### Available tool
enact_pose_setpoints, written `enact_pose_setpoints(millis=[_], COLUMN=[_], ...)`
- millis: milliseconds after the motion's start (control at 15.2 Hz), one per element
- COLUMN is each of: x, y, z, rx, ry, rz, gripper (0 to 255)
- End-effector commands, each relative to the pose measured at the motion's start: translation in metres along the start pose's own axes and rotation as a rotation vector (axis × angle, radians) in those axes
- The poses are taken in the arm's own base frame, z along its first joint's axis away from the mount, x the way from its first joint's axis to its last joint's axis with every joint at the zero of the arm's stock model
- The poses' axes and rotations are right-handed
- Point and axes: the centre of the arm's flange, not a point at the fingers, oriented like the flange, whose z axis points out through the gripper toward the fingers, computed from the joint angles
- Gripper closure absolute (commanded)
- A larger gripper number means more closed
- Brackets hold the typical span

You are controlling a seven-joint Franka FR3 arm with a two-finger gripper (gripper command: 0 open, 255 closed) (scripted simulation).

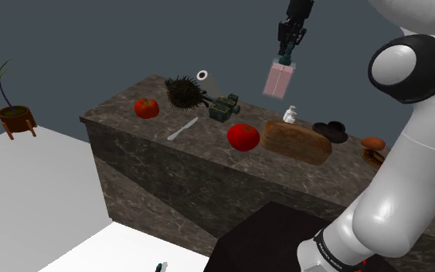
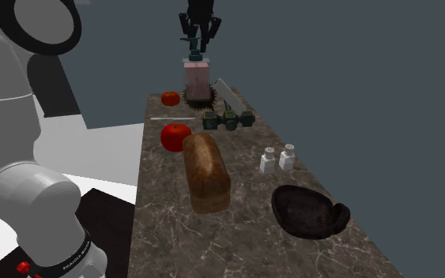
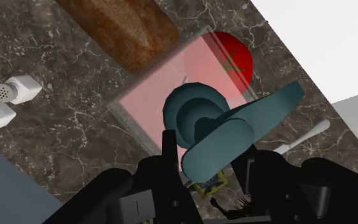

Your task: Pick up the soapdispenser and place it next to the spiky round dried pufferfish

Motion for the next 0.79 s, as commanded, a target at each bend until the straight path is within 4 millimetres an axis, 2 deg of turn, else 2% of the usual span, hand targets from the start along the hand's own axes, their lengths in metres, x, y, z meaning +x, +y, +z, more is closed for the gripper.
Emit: enact_pose_setpoints(millis=[0, 726], x=[0.007, 0.041], y=[-0.025, -0.166], z=[0.001, 0.007], rx=[0.000, 0.000], ry=[0.000, 0.000], rz=[0.001, 0.001], gripper=[255, 255])
